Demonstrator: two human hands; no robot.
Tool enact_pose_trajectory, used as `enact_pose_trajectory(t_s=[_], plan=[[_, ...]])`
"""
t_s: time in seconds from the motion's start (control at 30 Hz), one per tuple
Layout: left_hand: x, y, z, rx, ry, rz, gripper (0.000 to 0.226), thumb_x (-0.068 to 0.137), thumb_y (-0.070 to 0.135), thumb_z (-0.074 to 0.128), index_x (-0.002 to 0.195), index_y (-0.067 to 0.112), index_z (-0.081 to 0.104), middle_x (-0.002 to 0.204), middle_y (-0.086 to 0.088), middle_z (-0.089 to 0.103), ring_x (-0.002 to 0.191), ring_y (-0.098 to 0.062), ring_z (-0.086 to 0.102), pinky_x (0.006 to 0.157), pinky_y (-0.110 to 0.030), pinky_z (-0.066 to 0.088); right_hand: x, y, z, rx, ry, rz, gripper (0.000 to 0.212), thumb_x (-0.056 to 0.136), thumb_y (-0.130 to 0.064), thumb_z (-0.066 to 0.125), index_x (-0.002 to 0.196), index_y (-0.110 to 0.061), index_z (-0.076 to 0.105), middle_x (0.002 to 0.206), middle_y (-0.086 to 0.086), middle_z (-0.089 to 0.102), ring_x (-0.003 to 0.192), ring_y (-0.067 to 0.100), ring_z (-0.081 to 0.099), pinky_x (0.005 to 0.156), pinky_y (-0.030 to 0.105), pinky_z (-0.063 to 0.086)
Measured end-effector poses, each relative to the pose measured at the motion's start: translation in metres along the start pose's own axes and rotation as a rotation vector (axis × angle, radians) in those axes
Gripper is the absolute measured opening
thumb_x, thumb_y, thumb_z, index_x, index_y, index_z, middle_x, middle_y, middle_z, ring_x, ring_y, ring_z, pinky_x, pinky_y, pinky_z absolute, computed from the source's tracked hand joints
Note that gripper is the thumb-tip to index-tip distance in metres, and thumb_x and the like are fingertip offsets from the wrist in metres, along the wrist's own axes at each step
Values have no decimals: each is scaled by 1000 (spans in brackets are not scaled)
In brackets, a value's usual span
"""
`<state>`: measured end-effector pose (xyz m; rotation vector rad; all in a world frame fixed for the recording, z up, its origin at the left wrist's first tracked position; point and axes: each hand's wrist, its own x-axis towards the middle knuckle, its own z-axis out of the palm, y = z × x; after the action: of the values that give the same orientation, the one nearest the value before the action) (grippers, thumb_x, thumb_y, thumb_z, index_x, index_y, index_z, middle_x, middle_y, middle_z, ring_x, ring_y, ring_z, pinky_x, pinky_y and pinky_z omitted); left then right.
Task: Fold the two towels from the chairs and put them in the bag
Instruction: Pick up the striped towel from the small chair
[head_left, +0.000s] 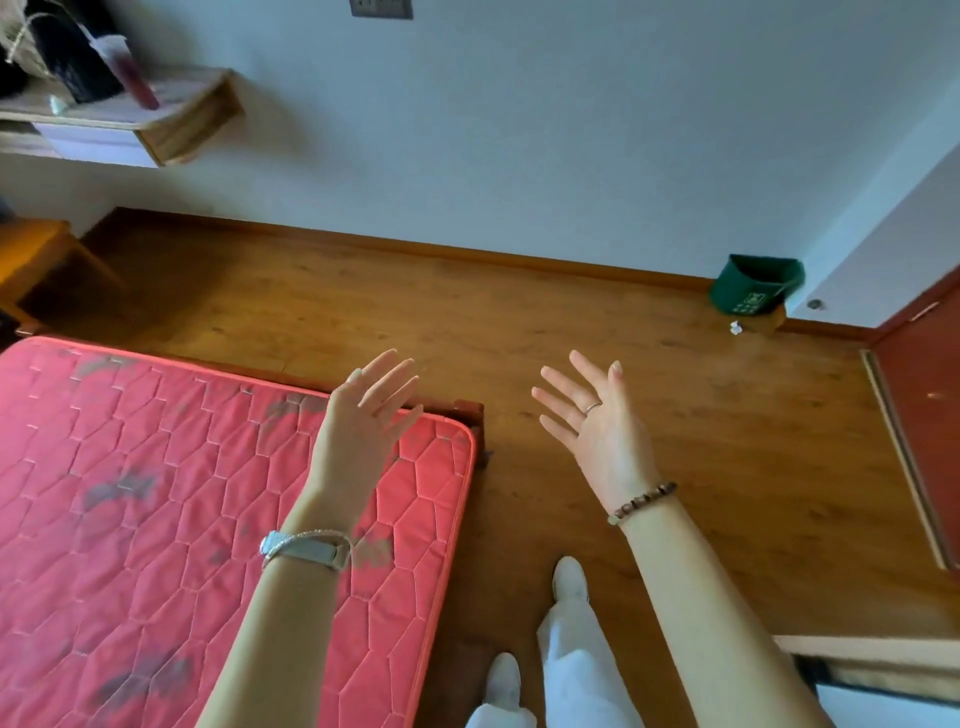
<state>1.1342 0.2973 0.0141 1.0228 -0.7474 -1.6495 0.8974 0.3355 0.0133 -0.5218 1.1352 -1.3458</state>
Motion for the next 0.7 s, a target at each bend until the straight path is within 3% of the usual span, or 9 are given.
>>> enact_pose_trajectory(t_s=[0.27,0.5,0.7], plan=[[72,-15,61,46,-67,-10,41,105,36,30,133,22,58,137,-3,63,133,-23,54,110,-43,41,62,-39,-43,25,62,-23,55,101,-52,24,141,-23,47,129,4,65,117,21,64,108,48,42],[156,-23,134,60,-88,10,53,93,42,42,138,18,55,139,-6,62,132,-24,56,108,-45,44,148,-88,-84,11,62,-25,55,100,-53,28,140,-23,49,127,2,67,115,21,65,108,48,43],[212,-18,163,58,-107,58,50,99,40,36,141,18,52,142,-7,59,134,-24,53,111,-47,42,210,-122,-99,-14,22,-23,55,99,-53,29,138,-21,52,129,3,65,117,22,63,108,48,42]])
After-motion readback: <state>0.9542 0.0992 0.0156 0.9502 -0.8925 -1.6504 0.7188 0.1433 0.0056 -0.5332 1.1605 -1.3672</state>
